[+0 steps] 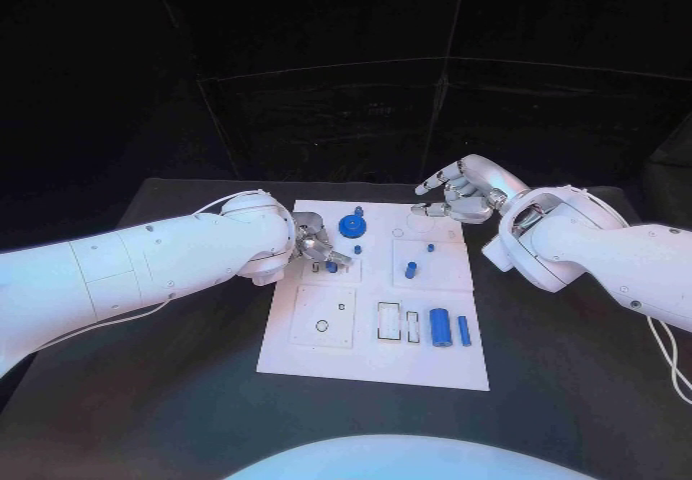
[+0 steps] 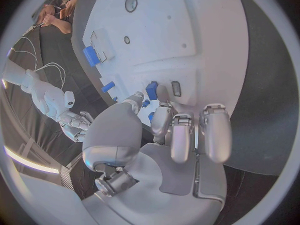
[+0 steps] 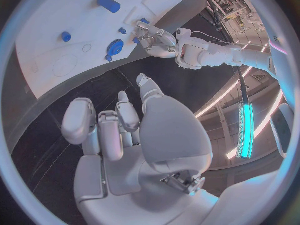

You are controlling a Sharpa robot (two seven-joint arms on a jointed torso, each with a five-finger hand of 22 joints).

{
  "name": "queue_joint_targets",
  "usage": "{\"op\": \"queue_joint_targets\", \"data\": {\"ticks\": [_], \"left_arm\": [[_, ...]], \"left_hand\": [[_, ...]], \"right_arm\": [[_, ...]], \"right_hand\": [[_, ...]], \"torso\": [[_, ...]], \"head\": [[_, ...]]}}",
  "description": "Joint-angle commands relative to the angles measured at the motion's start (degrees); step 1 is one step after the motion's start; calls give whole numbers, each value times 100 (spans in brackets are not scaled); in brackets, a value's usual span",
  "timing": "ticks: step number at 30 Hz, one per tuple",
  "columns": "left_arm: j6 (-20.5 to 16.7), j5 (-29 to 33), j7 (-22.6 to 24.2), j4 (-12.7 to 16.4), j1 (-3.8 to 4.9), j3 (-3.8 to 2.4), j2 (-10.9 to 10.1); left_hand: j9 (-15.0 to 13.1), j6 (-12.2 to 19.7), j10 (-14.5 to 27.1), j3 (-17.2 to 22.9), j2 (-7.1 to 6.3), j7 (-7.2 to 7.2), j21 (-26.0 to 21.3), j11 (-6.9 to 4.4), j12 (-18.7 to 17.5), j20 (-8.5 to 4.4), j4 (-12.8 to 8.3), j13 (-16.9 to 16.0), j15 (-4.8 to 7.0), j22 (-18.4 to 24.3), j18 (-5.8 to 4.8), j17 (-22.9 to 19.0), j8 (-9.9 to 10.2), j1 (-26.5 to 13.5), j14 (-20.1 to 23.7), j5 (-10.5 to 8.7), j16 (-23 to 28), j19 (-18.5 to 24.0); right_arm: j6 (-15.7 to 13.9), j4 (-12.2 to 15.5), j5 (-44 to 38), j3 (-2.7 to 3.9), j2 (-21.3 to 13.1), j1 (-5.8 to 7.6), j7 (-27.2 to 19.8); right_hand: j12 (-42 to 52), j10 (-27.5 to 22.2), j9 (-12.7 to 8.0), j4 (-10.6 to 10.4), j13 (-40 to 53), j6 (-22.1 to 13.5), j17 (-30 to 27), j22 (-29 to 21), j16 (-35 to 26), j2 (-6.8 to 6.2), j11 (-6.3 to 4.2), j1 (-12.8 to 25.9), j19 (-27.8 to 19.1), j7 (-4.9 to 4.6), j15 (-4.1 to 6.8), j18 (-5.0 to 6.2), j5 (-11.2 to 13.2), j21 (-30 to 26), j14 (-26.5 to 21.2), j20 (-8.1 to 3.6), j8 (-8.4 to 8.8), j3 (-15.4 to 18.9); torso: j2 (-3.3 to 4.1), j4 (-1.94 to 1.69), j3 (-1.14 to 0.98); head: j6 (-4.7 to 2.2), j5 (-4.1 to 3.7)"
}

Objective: Assemble the parts on the task board

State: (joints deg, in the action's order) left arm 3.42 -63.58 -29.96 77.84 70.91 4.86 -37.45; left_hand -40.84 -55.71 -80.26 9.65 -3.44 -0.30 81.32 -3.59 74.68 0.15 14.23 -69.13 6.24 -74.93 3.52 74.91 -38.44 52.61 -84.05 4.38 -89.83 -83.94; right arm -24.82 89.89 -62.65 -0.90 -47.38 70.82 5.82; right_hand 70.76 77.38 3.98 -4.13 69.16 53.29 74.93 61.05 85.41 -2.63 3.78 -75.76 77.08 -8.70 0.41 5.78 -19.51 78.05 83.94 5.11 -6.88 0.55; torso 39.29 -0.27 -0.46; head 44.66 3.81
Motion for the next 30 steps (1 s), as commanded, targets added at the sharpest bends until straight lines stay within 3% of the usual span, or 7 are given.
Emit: {"op": "queue_joint_targets", "data": {"ticks": [1, 30], "left_arm": [[16, -32, -12, 16, 14, -5, -9], [111, -32, -20, 135, 130, -34, -84]], "left_hand": [[-5, -37, -35, -31, 42, 11, 28, 4, 17, -39, -6, -5, 41, -276, -67, 1509, -29, -2, -595, -36, -17, -96], [-24, -38, -40, -196, 125, 18, 27, -2, 25, -43, 40, -9, 45, -288, -68, 1509, -47, 204, -595, -25, -17, -99]], "right_arm": [[34, 1, 12, 4, 6, 10, -26], [56, -35, 14, 4, 17, 10, -10]], "right_hand": [[-38, -3, -5, -2, -10, 38, 387, -13, -18, -21, -31, 44, -44, 13, 47, -23, -1, -25, 372, 12, -21, 40], [-39, -3, -6, -10, -12, 38, 386, -15, -19, -18, -31, 53, -45, 13, 47, -23, -6, -26, 372, 12, -22, 45]], "torso": [[1, -5, -1], [-3, -1, -3]], "head": [[-1, 1], [0, 10]]}}
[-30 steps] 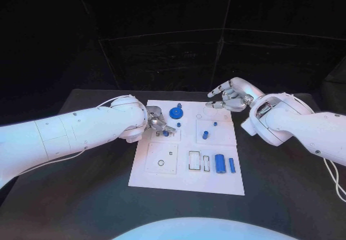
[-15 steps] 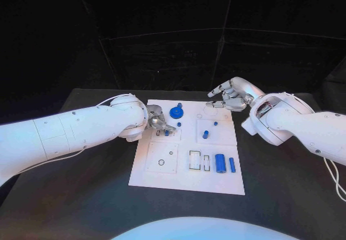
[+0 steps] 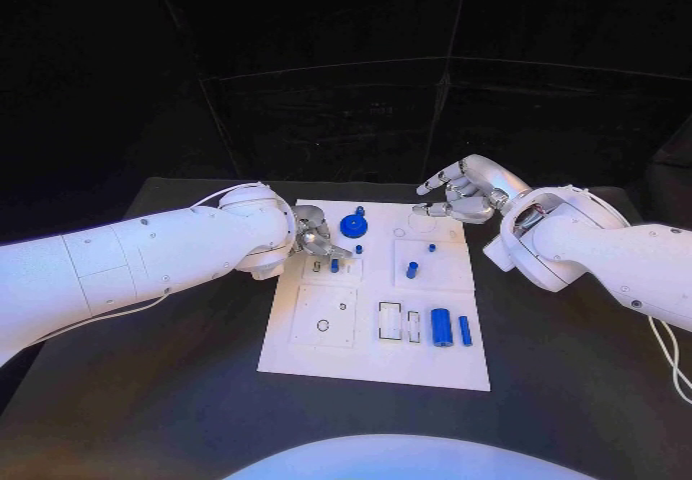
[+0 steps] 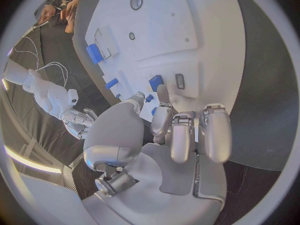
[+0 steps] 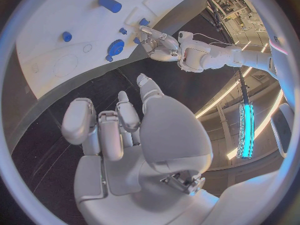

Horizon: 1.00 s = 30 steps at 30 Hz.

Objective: Assemble the parts on the task board

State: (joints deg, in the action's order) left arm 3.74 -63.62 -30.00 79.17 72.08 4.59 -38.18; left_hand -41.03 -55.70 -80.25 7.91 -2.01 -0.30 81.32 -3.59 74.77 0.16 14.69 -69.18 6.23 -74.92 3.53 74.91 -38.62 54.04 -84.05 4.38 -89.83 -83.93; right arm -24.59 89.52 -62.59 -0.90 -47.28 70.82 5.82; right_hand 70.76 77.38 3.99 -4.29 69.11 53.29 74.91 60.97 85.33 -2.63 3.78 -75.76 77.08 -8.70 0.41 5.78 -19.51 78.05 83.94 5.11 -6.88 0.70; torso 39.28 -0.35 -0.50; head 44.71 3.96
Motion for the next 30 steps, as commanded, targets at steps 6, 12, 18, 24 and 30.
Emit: {"op": "queue_joint_targets", "data": {"ticks": [6, 12, 18, 24, 30], "left_arm": [[64, -29, -11, 40, 20, -207, -87], [-58, 196, 47, -24, 182, -501, -131], [278, 439, 118, -727, 529, -576, 35], [689, 509, 129, -1249, 647, -573, 213], [1012, 476, 125, -1664, 647, -495, 481]], "left_hand": [[-6, -20, -5, -77, -16, 11, -18, 1, -34, -43, 2, 63, 44, -227, -54, 1509, -23, 103, -595, -28, -17, -73], [123, 399, 357, -368, -22, -161, -472, 142, -460, 38, 91, 609, -60, 352, 69, 1509, 250, 309, -595, -6, -17, 212], [614, 797, 630, -578, 12, -425, -692, 367, -761, 211, 7, 1034, -252, 587, 114, 1509, 821, 790, -595, 11, -17, 327], [933, 737, 626, -757, 63, -486, -690, 429, -745, 288, 24, 1074, -315, 555, 119, 1509, 1020, 967, -595, 6, -17, 304], [1090, 572, 585, -930, 128, -459, -638, 411, -695, 290, 134, 1056, -304, 476, 107, 1509, 1037, 944, -595, -12, -17, 259]], "right_arm": [[31, -11, 8, 4, -2, 11, -9], [13, -44, 9, 4, 7, 10, -17], [14, -72, 19, 3, 41, 10, -17], [19, -100, 21, 3, 75, 9, -23], [17, -141, 25, 3, 131, 8, -36]], "right_hand": [[-39, -3, -7, 5, -7, 38, 387, -7, -12, -18, -31, 53, -45, 13, 47, -23, -6, -26, 372, 11, -22, 30], [-39, -3, -7, 2, -7, 38, 388, -8, -12, -16, -31, 56, -46, 14, 47, -22, -8, -27, 372, 11, -22, 31], [-38, -2, -7, -8, -7, 37, 388, -14, -12, -11, -31, 65, -48, 14, 47, -22, -15, -30, 373, 12, -23, 37], [-38, -2, -7, -8, -7, 37, 388, -14, -12, -11, -31, 65, -48, 14, 47, -22, -15, -30, 373, 12, -23, 37], [-40, -3, -7, -11, -9, 36, 387, -20, -13, -6, -32, 64, -50, 14, 47, -20, -20, -33, 372, 11, -23, 37]], "torso": [[3, 1, 7], [-1, -3, 10], [3, 13, -3], [32, 35, 14], [43, 40, 16]], "head": [[-20, -35], [-62, -54], [-93, -24], [-114, -32], [-96, 19]]}}
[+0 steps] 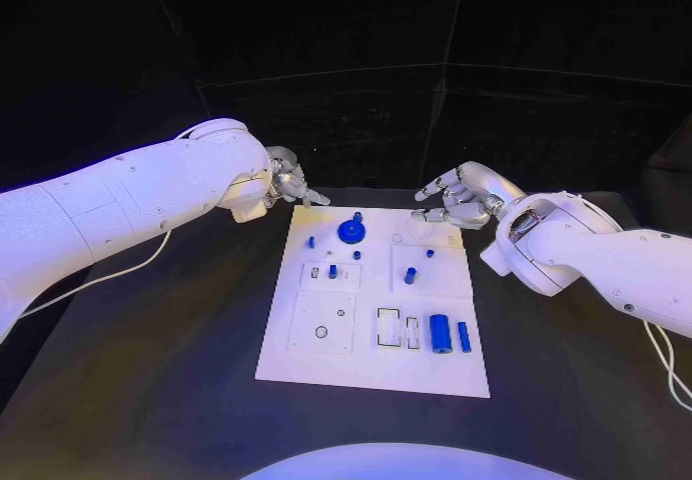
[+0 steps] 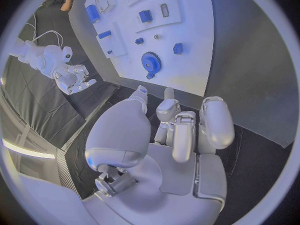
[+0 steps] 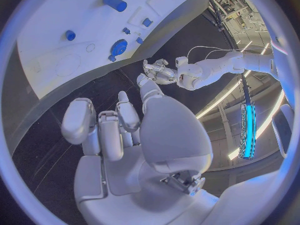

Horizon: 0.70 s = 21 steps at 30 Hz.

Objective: Assemble the parts on the task board

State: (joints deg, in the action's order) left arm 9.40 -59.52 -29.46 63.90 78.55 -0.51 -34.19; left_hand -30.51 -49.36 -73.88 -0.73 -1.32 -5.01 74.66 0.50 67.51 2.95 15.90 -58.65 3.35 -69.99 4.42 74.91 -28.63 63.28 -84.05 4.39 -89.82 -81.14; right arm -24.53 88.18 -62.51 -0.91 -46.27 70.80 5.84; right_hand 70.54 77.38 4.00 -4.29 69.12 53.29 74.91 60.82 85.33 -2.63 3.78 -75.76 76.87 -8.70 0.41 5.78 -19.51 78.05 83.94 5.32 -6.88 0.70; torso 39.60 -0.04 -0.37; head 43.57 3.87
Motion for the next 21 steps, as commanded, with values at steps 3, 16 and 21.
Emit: {"op": "queue_joint_targets", "data": {"ticks": [3, 16, 21], "left_arm": [[556, -102, 83, -346, -18, 52, 212], [831, -303, 107, -1071, -130, 120, 600], [966, -309, 101, -1160, -146, 186, 665]], "left_hand": [[72, -110, -52, -118, 82, 22, 24, -6, 35, 6, 40, 10, -9, -17, 19, 1509, 31, 4, -595, -14, -18, -21], [117, -201, -73, -198, 136, 47, 56, -26, 66, -6, 54, -13, 6, -64, 10, 1509, 0, -9, -595, -13, -18, -45], [127, -225, -84, -217, 148, 54, 76, -33, 80, -10, 51, -27, 11, -91, 4, 1509, -9, -5, -595, -14, -18, -58]], "right_arm": [[13, -20, 26, 4, 59, 9, -46], [12, -60, 35, 3, 113, 7, -65], [11, -66, 35, 3, 121, 7, -67]], "right_hand": [[-19, -3, -8, -11, -10, 36, 387, -5, -13, -6, -32, 64, -30, 14, 47, -20, -20, -33, 372, -10, -23, 37], [-18, -3, -8, -12, -8, 36, 384, -13, -15, 2, -32, 62, -33, 14, 47, -19, -25, -37, 372, -10, -23, 35], [-16, -2, -8, -14, -7, 33, 381, -19, -17, 11, -32, 58, -35, 14, 48, -18, -31, -40, 371, -10, -22, 32]], "torso": [[8, 22, 6], [3, 13, 1], [6, 21, -3]], "head": [[17, 62], [29, 106], [39, 120]]}}
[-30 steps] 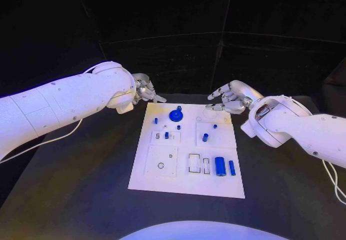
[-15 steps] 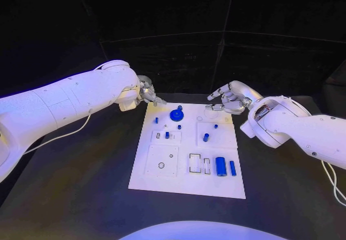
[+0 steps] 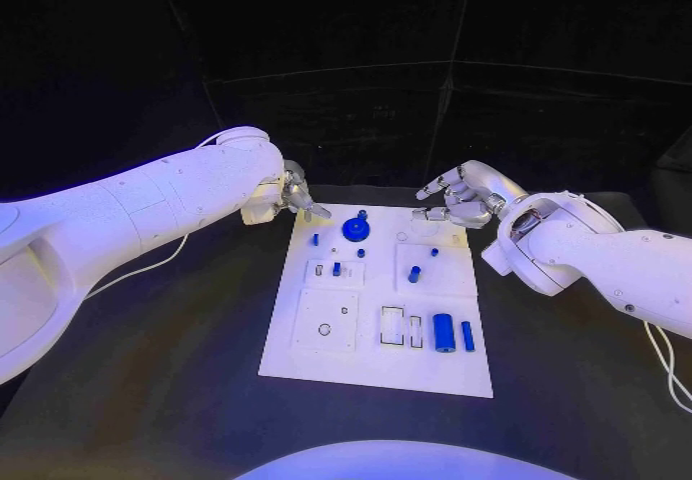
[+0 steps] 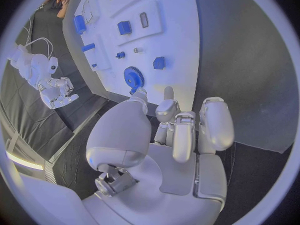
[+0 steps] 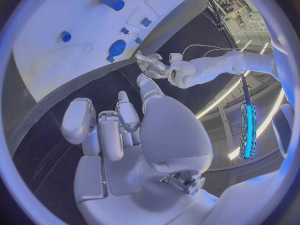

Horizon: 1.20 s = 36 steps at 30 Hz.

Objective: Assemble the parts on the task board

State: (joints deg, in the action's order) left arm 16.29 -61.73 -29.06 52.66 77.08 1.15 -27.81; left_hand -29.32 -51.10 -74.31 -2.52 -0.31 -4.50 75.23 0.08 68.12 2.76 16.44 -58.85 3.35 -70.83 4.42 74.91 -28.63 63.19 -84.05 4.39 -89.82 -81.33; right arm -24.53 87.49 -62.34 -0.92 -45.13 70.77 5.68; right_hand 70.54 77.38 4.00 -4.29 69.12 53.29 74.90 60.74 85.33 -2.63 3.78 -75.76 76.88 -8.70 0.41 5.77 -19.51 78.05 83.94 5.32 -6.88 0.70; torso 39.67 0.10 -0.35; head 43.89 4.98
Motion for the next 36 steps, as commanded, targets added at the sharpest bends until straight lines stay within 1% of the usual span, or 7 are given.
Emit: {"op": "queue_joint_targets", "data": {"ticks": [1, 5, 10, 16, 23, 29, 36], "left_arm": [[302, -89, 59, -49, -3, 31, 39], [351, -90, 53, -89, -24, 61, 74], [428, -90, 31, -116, -43, 73, 94], [515, -91, 44, -120, -52, 77, 107], [547, -91, 70, -111, -56, 78, 122], [598, -91, 60, -98, -58, 78, 120], [643, -91, 52, -72, -60, 78, 120]], "left_hand": [[9, -53, -42, -40, 48, 5, 20, 8, 21, 9, -3, -9, 11, -9, 4, 1509, -10, 4, -595, -14, -18, -40], [18, -81, -45, -60, 58, 14, 24, 2, 24, 5, -6, -8, 16, -16, 3, 1509, -21, 10, -595, -14, -18, -44], [27, -112, -46, -80, 73, 23, 32, -6, 26, -1, -11, -5, 23, -28, 1, 1509, -35, 22, -595, -13, -18, -50], [47, -206, -60, -126, 116, 55, 46, -33, 49, -20, -38, -24, 44, -52, -3, 1509, -80, 94, -595, -10, -18, -60], [58, -230, -66, -142, 126, 64, 54, -41, 59, -26, -55, -32, 51, -66, -6, 1509, -89, 133, -595, -9, -18, -66], [75, -253, -72, -159, 142, 73, 66, -50, 66, -34, -83, -34, 59, -85, -11, 1509, -95, 194, -595, -6, -18, -73], [101, -273, -75, -172, 173, 80, 73, -57, 70, -42, -124, -31, 66, -100, -14, 1509, -94, 277, -595, -2, -18, -78]], "right_arm": [[11, 1, 17, 4, 8, 10, -51], [14, -1, 17, 4, 12, 10, -51], [17, -1, 17, 4, 10, 10, -45], [20, 0, 18, 4, 9, 10, -40], [23, -6, 18, 4, 16, 10, -38], [28, -11, 18, 3, 20, 10, -36], [31, -15, 18, 3, 23, 10, -34]], "right_hand": [[-16, -2, -9, -14, -7, 33, 381, -10, -17, 11, -32, 58, -36, 14, 48, -18, -31, -40, 371, -10, -22, 31], [-16, -2, -9, -14, -7, 33, 381, -10, -17, 11, -32, 58, -36, 14, 48, -18, -31, -40, 371, -10, -22, 31], [-16, -2, -9, -14, -7, 33, 381, -10, -17, 11, -32, 58, -36, 14, 48, -18, -31, -40, 371, -10, -22, 31], [-15, -1, -9, -16, -6, 32, 378, -12, -19, 22, -32, 54, -36, 14, 48, -17, -36, -41, 370, -10, -22, 28], [-15, -1, -9, -16, -6, 32, 378, -12, -19, 22, -32, 54, -36, 14, 48, -17, -36, -41, 370, -10, -22, 28], [-15, -1, -9, -16, -6, 32, 378, -12, -19, 22, -32, 54, -36, 14, 48, -17, -36, -41, 370, -10, -22, 28], [-15, -1, -9, -16, -6, 32, 378, -12, -19, 22, -32, 54, -36, 14, 48, -17, -36, -41, 370, -10, -22, 28]], "torso": [[-1, 5, -5], [-6, 2, -7], [-3, -2, -6], [-4, -2, -6], [-4, 1, -4], [-3, -7, -6], [-4, -2, -5]], "head": [[6, 9], [12, 5], [14, -5], [18, -7], [21, -7], [23, -6], [27, -2]]}}
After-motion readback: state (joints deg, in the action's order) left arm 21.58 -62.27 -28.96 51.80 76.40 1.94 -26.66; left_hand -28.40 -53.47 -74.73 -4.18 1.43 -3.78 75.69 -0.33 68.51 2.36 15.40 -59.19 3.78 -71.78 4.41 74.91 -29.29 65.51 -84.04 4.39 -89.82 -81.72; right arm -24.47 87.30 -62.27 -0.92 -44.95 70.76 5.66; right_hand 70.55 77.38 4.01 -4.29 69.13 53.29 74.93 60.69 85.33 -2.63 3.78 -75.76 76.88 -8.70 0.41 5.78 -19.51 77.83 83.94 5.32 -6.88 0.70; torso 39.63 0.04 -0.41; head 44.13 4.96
